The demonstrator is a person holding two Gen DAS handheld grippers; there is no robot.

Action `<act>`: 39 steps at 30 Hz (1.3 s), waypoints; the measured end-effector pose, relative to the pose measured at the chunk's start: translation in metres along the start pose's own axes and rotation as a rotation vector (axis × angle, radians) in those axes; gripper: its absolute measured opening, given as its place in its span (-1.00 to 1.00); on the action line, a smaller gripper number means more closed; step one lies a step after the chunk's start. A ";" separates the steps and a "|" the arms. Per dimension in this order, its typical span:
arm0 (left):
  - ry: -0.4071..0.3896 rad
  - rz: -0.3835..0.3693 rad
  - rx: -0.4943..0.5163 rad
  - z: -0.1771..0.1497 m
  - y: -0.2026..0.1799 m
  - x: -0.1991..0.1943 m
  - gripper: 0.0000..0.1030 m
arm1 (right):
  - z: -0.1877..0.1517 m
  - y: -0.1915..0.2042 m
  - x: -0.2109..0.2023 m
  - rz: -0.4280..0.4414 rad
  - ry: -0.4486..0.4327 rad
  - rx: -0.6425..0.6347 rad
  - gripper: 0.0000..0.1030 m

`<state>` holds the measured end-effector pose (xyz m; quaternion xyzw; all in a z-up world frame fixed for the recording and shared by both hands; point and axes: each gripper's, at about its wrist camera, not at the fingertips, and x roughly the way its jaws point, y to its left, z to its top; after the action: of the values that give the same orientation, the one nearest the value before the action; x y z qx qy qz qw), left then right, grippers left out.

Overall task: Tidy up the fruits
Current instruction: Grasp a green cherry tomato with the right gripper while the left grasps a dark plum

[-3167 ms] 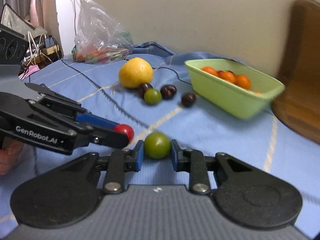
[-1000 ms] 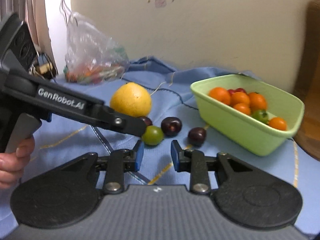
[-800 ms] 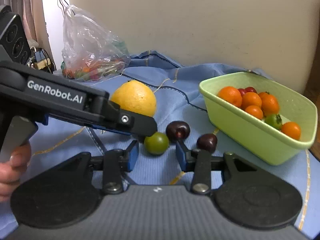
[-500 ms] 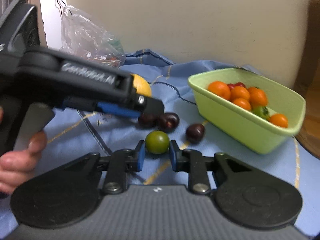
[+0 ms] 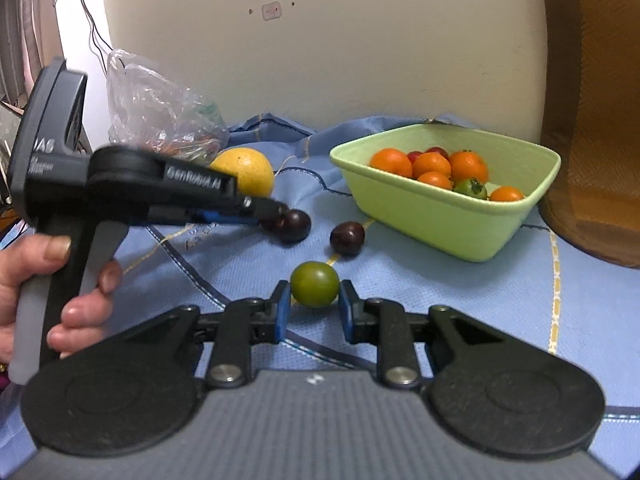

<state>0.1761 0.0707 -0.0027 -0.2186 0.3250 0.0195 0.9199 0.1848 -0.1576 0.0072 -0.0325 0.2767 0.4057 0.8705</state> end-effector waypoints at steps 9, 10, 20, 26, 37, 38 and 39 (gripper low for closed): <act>0.058 -0.128 0.107 -0.043 -0.015 -0.026 -0.94 | -0.012 0.000 -0.017 -0.010 -0.010 0.025 -0.45; 0.066 -0.146 0.125 -0.046 -0.018 -0.029 -0.94 | -0.014 0.000 -0.020 -0.011 -0.012 0.031 -0.45; -0.014 -0.049 0.191 -0.012 -0.018 -0.013 -0.54 | -0.017 -0.005 -0.027 -0.007 -0.021 0.080 -0.45; -0.060 -0.006 0.311 -0.019 -0.033 -0.011 -0.52 | -0.018 -0.011 -0.029 0.012 -0.030 0.115 -0.45; -0.069 0.039 0.425 -0.024 -0.038 -0.010 -0.52 | -0.018 -0.011 -0.034 0.016 -0.046 0.122 -0.44; -0.066 0.048 0.435 -0.024 -0.039 -0.008 -0.52 | -0.018 -0.011 -0.035 0.016 -0.046 0.122 -0.44; -0.065 0.060 0.451 -0.024 -0.042 -0.006 -0.52 | -0.018 -0.011 -0.034 0.017 -0.045 0.122 -0.44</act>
<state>0.1642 0.0236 0.0007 0.0033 0.2976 -0.0192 0.9545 0.1671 -0.1936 0.0076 0.0321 0.2813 0.3962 0.8734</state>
